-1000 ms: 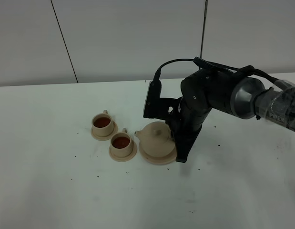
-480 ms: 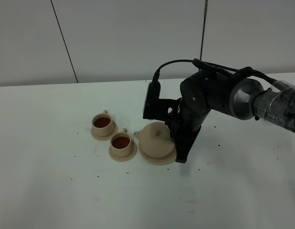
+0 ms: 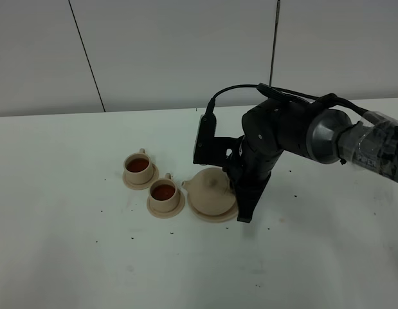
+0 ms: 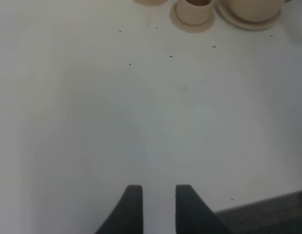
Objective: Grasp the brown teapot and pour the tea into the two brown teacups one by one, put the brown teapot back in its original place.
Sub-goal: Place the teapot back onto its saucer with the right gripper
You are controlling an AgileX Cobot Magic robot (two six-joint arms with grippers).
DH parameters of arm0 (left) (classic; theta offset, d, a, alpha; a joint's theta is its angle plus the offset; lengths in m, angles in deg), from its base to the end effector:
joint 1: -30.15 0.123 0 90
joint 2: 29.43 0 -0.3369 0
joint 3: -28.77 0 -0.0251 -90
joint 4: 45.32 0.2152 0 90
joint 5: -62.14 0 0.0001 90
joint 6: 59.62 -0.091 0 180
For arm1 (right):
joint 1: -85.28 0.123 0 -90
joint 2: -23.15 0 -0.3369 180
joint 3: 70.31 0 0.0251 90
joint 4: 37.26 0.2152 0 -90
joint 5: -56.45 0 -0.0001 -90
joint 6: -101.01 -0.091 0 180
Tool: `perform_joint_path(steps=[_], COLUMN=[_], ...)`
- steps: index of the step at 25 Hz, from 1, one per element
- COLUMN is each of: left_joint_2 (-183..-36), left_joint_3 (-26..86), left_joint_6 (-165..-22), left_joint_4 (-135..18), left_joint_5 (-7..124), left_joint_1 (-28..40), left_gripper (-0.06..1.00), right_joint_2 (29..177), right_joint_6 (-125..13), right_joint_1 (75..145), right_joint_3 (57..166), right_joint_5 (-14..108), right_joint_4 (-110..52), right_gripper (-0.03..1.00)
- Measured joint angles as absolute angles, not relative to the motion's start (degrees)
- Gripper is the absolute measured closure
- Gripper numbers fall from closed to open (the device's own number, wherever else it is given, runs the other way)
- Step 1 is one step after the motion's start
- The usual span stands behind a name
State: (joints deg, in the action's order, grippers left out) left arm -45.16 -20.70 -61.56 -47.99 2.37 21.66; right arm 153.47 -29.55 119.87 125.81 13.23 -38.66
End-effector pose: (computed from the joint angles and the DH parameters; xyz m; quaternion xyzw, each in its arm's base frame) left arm -0.0648 0.0060 0.2752 0.0795 0.8831 -0.0496 0.4598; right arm 0.3791 0.2596 0.2305 -0.6616 0.7238 -0.0352 0.1928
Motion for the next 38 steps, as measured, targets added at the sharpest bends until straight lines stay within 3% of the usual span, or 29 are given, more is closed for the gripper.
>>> perform_joint_path(steps=[38], left_joint_2=[-45.2], left_joint_3=[-20.7], left_joint_6=[-61.6], left_joint_4=[-48.0], left_joint_5=[2.4], left_joint_1=[21.7], left_gripper=[0.71], right_joint_2=[154.3], right_joint_6=[-29.5], right_joint_1=[118.7], right_joint_3=[125.8], right_joint_5=[14.0], right_joint_4=[-38.3], right_gripper=[0.87])
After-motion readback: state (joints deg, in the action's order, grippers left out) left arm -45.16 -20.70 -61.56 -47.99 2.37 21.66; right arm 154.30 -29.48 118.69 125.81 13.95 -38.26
